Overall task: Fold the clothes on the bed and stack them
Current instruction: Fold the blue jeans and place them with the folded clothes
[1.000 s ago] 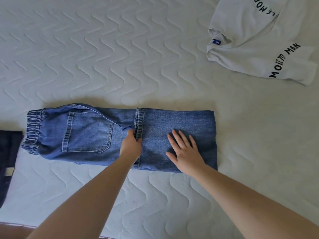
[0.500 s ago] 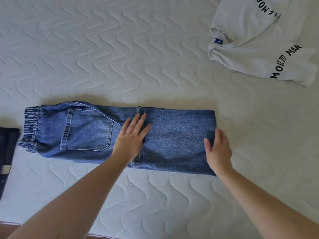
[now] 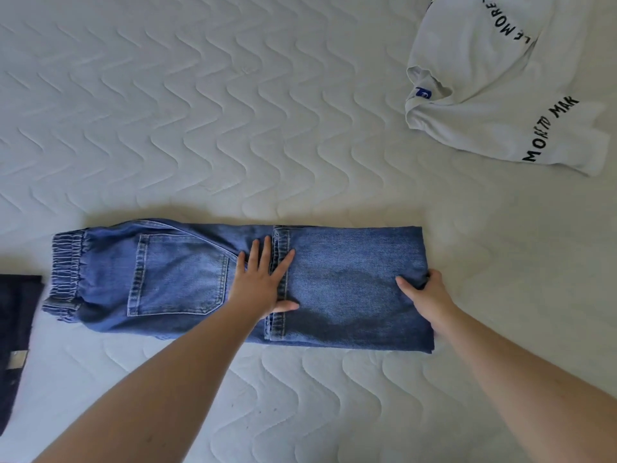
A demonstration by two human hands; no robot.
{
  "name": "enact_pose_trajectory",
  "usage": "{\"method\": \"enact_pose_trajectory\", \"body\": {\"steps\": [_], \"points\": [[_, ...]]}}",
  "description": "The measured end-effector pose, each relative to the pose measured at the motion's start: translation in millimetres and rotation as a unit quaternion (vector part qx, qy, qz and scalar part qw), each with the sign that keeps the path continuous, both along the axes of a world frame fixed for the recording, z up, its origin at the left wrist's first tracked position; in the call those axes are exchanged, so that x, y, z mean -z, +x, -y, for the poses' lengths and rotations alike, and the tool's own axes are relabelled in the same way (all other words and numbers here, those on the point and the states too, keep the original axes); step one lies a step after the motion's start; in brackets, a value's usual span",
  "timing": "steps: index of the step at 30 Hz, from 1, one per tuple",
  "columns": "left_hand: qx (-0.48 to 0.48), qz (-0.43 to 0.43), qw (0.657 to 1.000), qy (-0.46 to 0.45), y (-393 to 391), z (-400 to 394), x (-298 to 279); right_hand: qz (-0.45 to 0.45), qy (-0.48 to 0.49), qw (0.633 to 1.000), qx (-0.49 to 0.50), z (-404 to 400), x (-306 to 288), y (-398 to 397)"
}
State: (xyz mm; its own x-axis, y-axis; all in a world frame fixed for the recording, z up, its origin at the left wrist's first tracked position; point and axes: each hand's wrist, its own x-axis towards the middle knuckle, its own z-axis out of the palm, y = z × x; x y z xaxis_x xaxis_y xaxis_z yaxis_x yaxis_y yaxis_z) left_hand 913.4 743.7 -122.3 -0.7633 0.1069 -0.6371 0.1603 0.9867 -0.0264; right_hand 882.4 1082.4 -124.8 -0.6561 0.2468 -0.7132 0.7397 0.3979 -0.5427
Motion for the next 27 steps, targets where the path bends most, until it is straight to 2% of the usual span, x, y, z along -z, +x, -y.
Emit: {"method": "enact_pose_trajectory", "body": {"steps": [10,20,25,27], "points": [[-0.019,0.024,1.0,-0.001,0.7,-2.0,9.9,0.022,-0.007,1.0,-0.016,-3.6,5.0,-2.6],[-0.015,0.041,0.998,-0.043,0.0,-3.3,7.7,0.017,-0.044,0.998,-0.034,-7.4,3.7,-3.0],[-0.007,0.051,0.997,-0.062,-2.6,-6.6,3.0,0.036,-0.021,0.998,-0.051,-8.9,7.5,-4.1],[-0.008,0.049,0.996,-0.068,-2.5,-7.3,5.3,0.032,0.022,0.997,-0.059,-6.2,13.9,-2.3]]}}
